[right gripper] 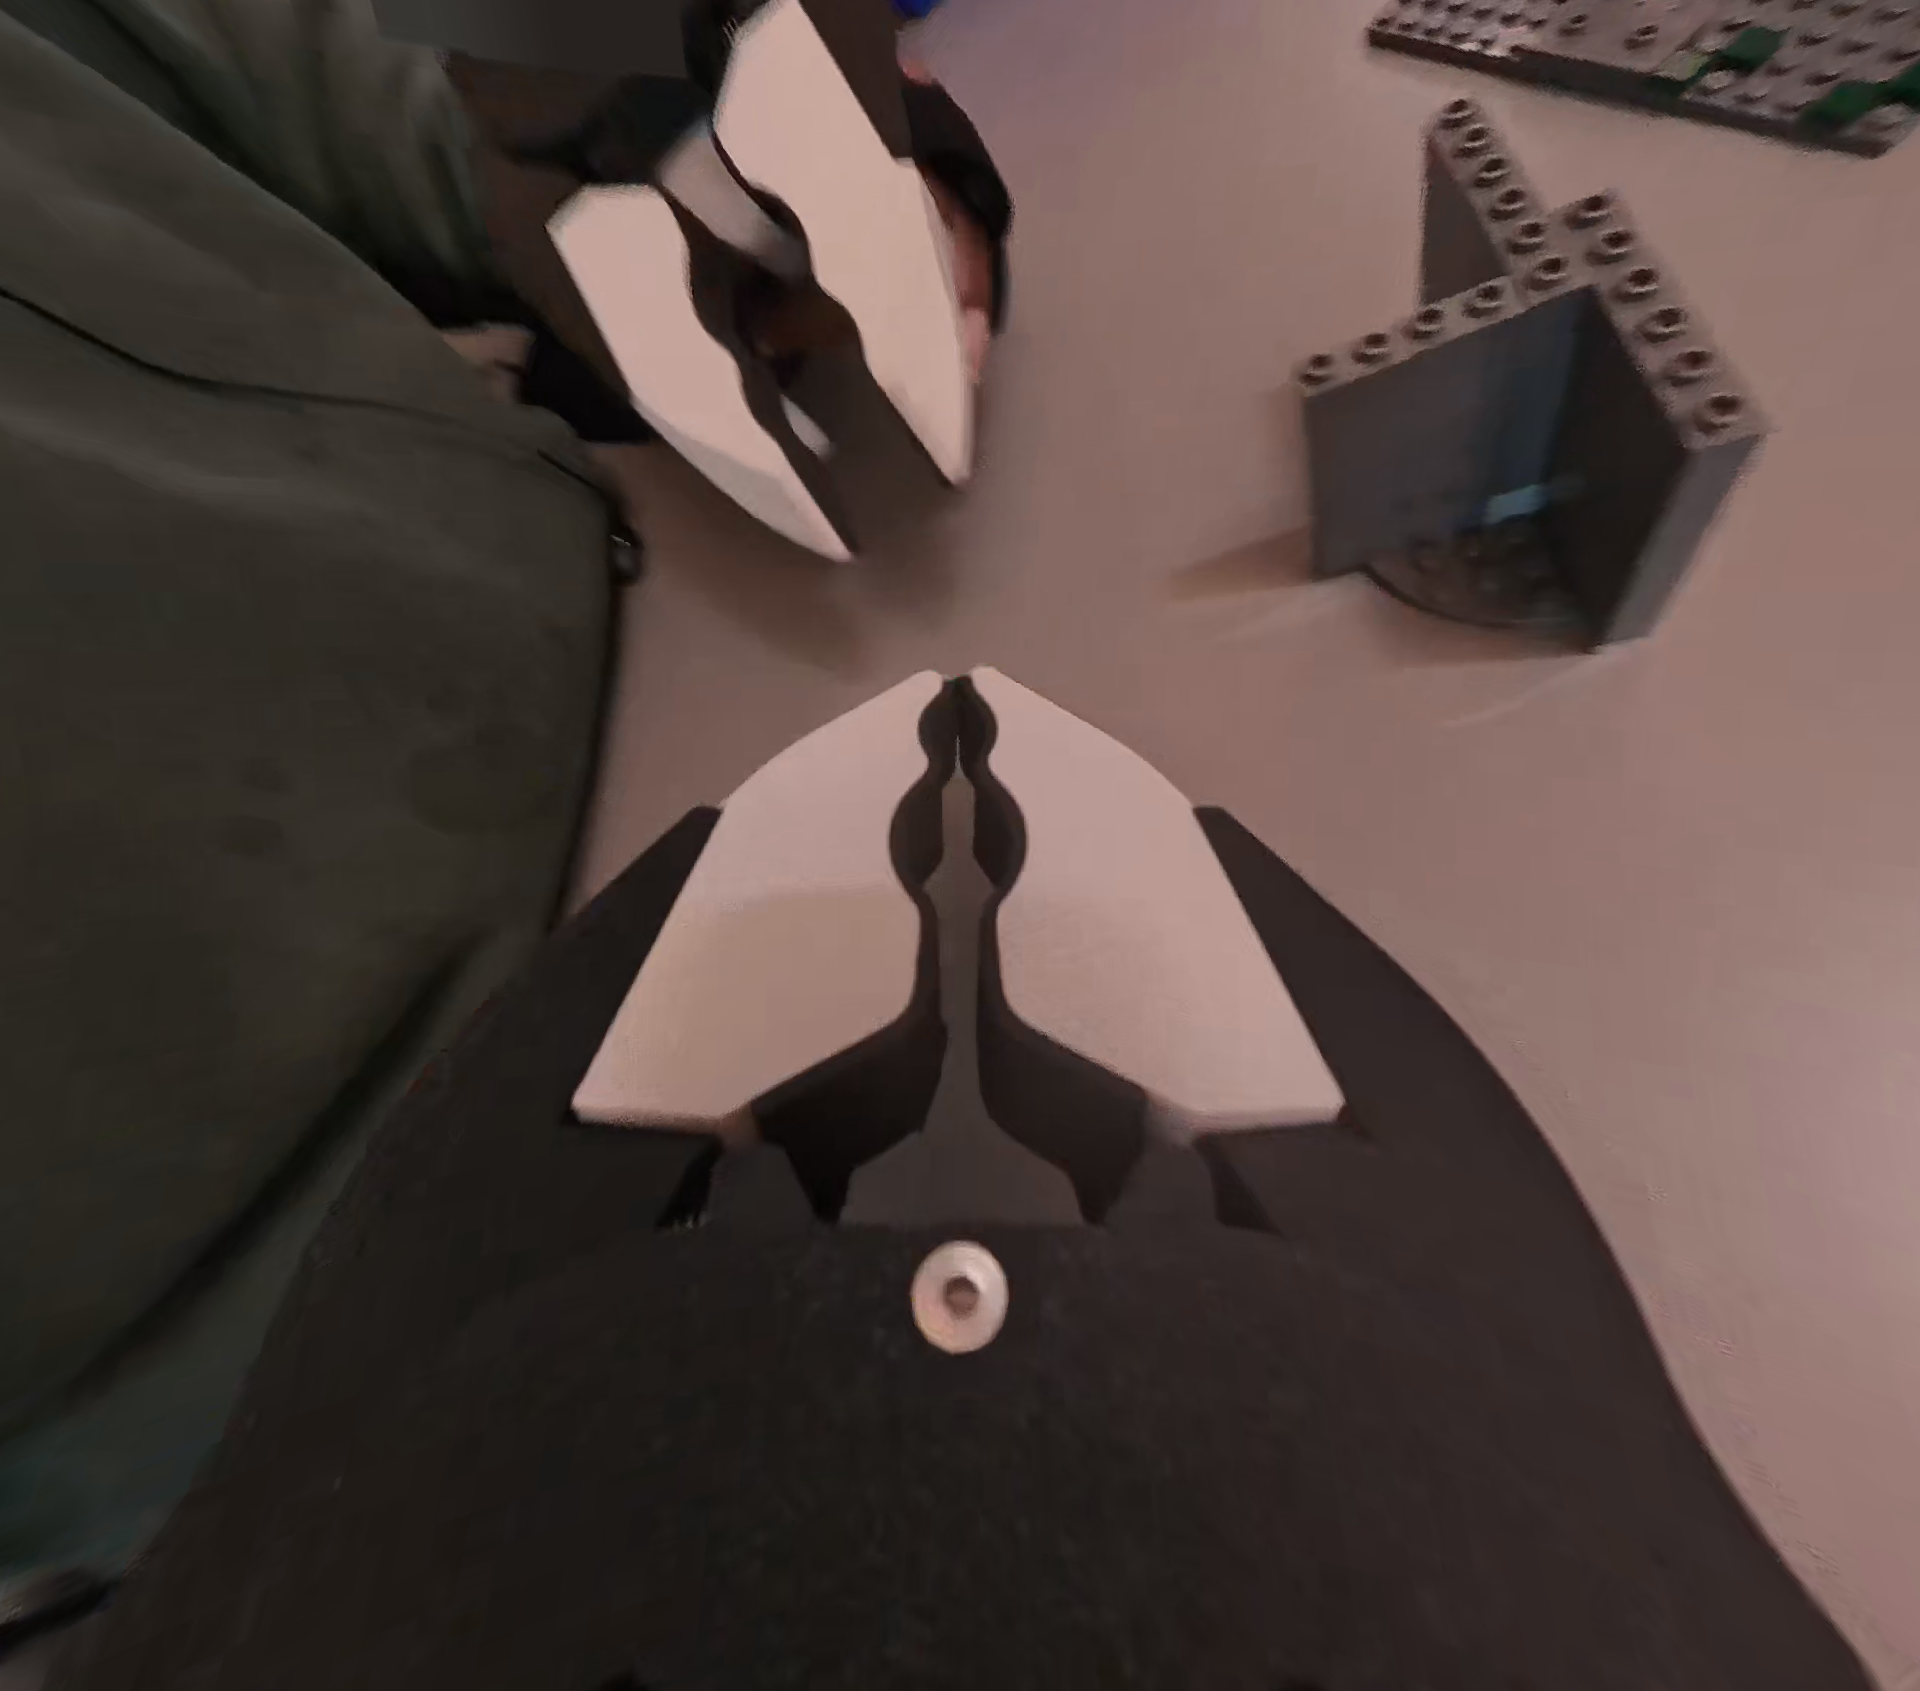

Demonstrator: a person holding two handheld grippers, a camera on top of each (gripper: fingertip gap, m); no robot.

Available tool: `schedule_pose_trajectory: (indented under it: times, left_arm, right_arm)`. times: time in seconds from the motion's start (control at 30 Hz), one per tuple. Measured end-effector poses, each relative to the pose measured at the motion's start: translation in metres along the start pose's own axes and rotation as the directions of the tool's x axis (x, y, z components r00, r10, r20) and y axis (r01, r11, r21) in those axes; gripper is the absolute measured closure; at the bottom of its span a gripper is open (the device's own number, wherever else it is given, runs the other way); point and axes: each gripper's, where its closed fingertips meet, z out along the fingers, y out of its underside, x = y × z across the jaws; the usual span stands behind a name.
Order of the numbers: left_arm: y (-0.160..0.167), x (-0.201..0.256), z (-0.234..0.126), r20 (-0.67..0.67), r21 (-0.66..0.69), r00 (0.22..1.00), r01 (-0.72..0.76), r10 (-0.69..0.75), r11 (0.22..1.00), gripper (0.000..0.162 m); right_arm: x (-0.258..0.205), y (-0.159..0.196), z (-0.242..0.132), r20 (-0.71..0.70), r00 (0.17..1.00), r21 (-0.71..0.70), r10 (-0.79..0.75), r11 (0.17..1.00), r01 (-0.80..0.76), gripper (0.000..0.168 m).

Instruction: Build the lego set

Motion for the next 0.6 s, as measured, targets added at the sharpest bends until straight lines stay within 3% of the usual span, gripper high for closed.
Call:
schedule_pose_trajectory:
  times: [0.07,0.13,0.23,0.3,0.37,0.5,0.57,0.6]
  left_arm:
    - [-0.007,0.010,0.004,-0.038,0.023,0.998,-0.047,0.048,0.999,0.138]
    - [-0.004,0.014,0.009,-0.046,-0.005,0.994,-0.097,0.096,0.995,0.137]
    - [0.006,0.017,0.012,-0.065,-0.058,0.989,-0.133,0.129,0.989,0.137]
    - [0.010,0.020,0.013,-0.075,-0.065,0.989,-0.130,0.125,0.989,0.138]
    - [0.014,0.021,0.014,-0.078,-0.078,0.990,-0.126,0.120,0.989,0.138]
    - [0.018,0.024,0.018,-0.088,-0.099,0.990,-0.117,0.108,0.988,0.139]
    - [0.019,0.026,0.019,-0.094,-0.105,0.990,-0.114,0.105,0.988,0.139]
    - [0.019,0.027,0.020,-0.096,-0.108,0.990,-0.113,0.102,0.988,0.139]
  right_arm:
    - [-0.012,-0.006,0.001,0.076,0.994,0.044,0.079,0.996,-0.082,0.168]
    - [-0.009,0.000,0.004,0.039,0.996,0.014,0.086,0.996,-0.087,0.168]
    - [0.003,0.025,0.004,-0.104,0.989,-0.129,-0.106,0.987,0.092,0.168]
    - [-0.002,0.038,0.007,-0.114,0.971,-0.194,-0.210,0.963,0.185,0.168]
    - [-0.008,0.049,0.012,-0.110,0.955,-0.241,-0.276,0.939,0.244,0.145]
    - [-0.006,0.062,0.020,-0.178,0.900,-0.334,-0.398,0.885,0.325,0.137]
    - [-0.004,0.065,0.025,-0.210,0.867,-0.364,-0.451,0.859,0.359,0.141]
    - [-0.004,0.065,0.025,-0.217,0.854,-0.366,-0.472,0.851,0.377,0.151]
